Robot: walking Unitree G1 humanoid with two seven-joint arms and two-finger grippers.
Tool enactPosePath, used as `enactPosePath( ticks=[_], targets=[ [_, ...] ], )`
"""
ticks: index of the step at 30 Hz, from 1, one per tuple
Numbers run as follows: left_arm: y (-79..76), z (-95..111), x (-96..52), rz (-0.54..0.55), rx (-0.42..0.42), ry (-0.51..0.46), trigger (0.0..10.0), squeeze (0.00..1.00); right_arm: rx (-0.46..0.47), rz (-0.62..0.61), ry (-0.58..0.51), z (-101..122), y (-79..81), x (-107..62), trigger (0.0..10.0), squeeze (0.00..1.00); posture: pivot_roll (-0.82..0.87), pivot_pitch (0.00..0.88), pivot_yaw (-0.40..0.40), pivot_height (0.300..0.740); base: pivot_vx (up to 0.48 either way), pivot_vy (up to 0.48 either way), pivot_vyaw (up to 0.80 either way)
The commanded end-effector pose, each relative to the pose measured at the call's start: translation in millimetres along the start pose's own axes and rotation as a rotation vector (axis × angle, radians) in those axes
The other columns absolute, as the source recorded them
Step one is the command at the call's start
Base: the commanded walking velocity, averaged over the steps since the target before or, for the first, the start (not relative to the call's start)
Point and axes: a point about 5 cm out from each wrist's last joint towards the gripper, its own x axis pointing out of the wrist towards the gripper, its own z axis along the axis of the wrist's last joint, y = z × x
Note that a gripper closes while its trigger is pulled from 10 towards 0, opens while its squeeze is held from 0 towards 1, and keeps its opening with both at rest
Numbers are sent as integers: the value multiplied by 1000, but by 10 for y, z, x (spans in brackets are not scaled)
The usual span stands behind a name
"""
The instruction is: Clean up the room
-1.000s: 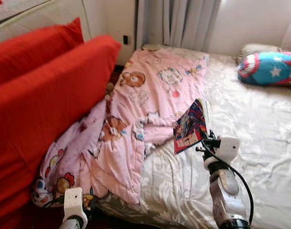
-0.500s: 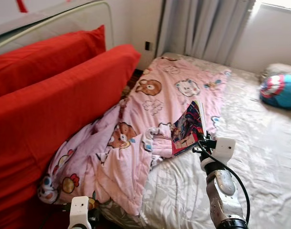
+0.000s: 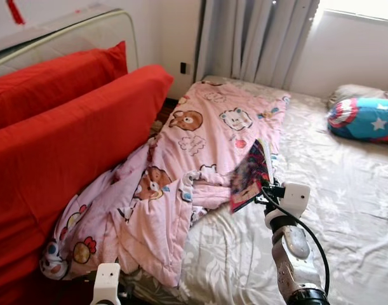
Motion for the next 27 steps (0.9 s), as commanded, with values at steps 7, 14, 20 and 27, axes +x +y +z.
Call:
enactPosePath(
  ticks=[7,14,20,27],
  targets=[
    [-61,-42,-3,-7,8,19,10000,0,-1,5,-54,106,-12,48,10000,0,49,0,-116,740,0,0,-418],
    [-138,-81,-9,-10,-11,29,10000,0,-11,15,-51,130,-35,66,10000,0,44,0,-141,740,0,0,0],
    [-168,-89,-9,-12,-18,31,10000,0,-13,18,-49,139,-47,78,10000,0,39,4,-154,740,0,0,0],
    [-188,-100,-11,-10,-27,35,10000,0,-17,8,-48,160,-98,92,10000,0,36,6,-165,740,0,0,0]
  ],
)
